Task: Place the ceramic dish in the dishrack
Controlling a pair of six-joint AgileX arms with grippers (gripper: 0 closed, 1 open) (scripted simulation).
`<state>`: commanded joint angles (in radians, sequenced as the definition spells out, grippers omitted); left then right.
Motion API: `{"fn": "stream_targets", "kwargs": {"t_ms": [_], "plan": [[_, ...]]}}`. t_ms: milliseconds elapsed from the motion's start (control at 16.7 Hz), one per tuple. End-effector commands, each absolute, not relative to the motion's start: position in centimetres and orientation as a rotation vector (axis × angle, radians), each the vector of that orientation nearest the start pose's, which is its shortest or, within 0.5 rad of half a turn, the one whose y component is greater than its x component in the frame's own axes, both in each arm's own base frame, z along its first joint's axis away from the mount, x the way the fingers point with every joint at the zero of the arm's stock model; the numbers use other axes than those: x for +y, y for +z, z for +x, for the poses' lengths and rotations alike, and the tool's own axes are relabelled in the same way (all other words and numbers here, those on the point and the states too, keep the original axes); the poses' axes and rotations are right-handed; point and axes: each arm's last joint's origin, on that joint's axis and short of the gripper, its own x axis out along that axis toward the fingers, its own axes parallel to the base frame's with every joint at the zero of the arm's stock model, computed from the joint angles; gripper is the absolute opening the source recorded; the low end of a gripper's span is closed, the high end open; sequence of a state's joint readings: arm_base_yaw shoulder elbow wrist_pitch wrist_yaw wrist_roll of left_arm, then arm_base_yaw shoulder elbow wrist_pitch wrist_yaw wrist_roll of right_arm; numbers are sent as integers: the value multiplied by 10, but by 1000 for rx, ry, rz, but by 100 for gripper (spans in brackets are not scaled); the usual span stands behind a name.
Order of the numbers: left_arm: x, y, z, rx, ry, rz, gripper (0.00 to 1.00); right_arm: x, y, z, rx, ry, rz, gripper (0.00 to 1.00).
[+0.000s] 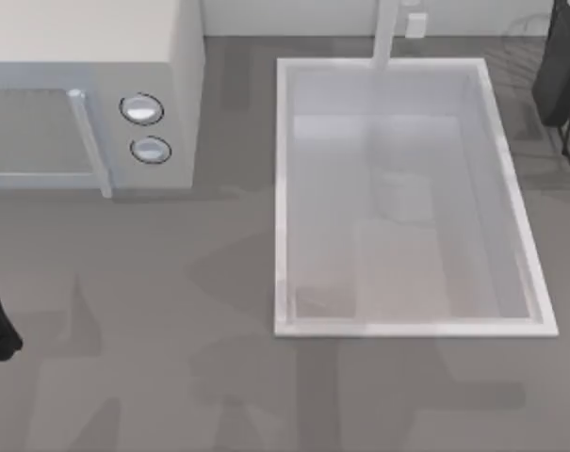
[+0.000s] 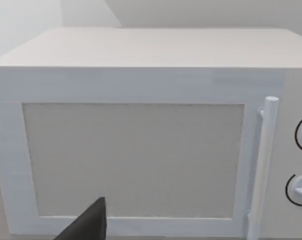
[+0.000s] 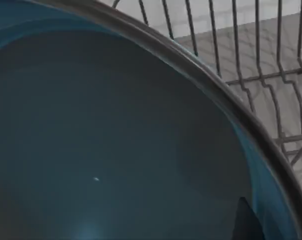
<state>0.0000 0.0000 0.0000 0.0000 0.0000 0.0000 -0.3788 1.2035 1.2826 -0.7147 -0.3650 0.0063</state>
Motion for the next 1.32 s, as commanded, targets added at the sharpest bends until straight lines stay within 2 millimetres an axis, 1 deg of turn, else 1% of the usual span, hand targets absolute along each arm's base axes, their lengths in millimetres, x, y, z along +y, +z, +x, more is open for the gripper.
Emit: {"fn": "stream_targets", "kwargs": {"t_ms": [120,240,420,600,900,960,1080,1200,1320], "plan": [[-1,160,106,0,0,0,100,-92,382,225,401,-12,190,0],[-1,160,106,0,0,0,100,-101,396,211,237,-12,133,0],[-1,160,106,0,0,0,100,-105,411,190,70,-11,46,0],[-1,160,106,0,0,0,100,-106,419,179,1,-10,1,0],[-1,160,106,0,0,0,100,-106,419,180,2,-8,2,0],[-1,160,106,0,0,0,100,-107,418,184,2,-8,2,0],[-1,160,106,0,0,0,100,-115,411,200,5,-10,4,0],[-1,160,106,0,0,0,100,-125,397,227,11,-9,7,0],[-1,160,106,0,0,0,100,-135,374,261,13,-8,7,0]]}}
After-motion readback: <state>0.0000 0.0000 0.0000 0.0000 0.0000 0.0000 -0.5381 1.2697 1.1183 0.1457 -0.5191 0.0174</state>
